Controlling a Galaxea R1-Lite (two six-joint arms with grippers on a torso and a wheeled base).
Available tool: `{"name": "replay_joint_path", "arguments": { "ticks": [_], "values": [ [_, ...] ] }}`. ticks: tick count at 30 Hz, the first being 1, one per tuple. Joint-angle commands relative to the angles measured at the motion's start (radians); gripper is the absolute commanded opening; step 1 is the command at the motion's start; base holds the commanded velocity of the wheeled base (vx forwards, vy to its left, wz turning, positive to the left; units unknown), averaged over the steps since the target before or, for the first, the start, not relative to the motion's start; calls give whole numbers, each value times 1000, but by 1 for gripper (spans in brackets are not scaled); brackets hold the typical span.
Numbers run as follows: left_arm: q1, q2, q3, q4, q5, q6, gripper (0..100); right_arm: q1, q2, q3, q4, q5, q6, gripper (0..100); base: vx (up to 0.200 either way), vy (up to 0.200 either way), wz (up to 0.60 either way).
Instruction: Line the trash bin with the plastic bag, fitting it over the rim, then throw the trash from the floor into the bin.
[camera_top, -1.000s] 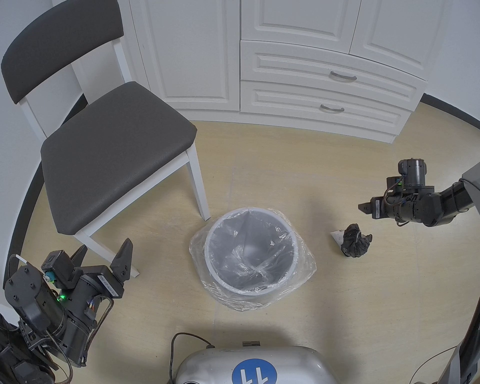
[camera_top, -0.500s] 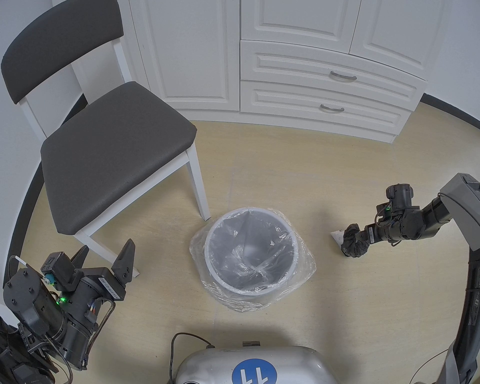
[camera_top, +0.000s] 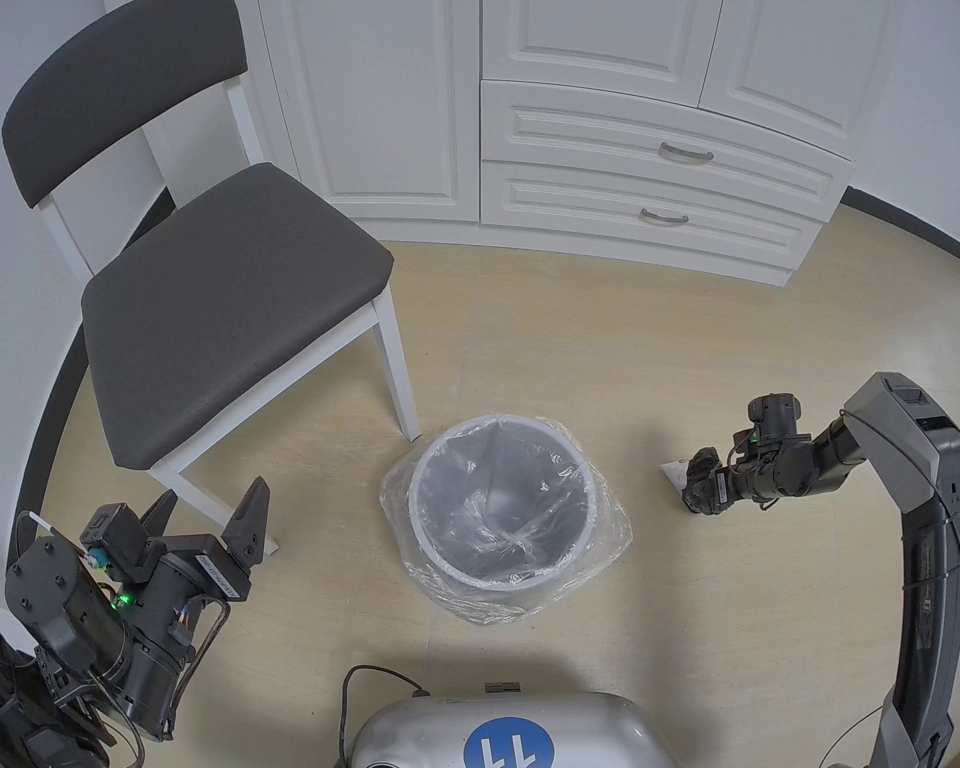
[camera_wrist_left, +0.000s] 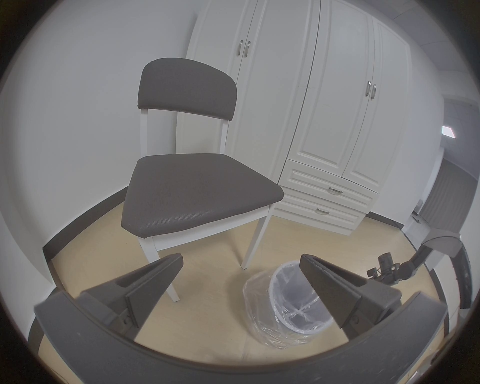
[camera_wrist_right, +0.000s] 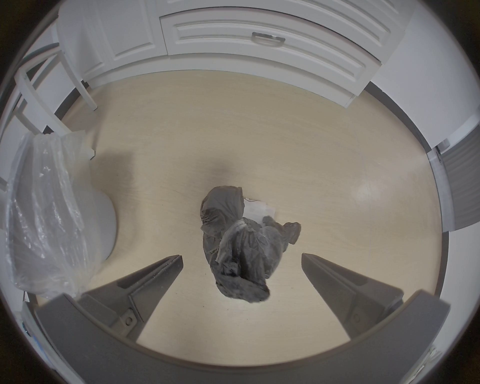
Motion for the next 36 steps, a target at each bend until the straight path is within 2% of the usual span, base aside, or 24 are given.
{"name": "replay_joint_path", "arguments": {
  "ticks": [1,9,20,34,35,36],
  "values": [
    [0,-18,18,1,1,0,100,4,89,-50,-1,-3,12,100,0,0,0],
    [0,-18,18,-1,1,-1,100,24,237,-166,-40,-6,87,100,0,0,0],
    [0,-23,18,-1,1,-1,100,22,289,-166,-169,-6,87,100,0,0,0],
    [-14,-35,18,1,2,0,100,15,250,-149,-178,-6,89,100,0,0,0],
    [-14,-35,18,1,2,0,100,15,241,-140,-178,-4,87,0,0,0,0],
    [-14,-35,18,1,2,-1,100,16,234,-135,-179,-3,87,0,0,0,0]
  ]
}}
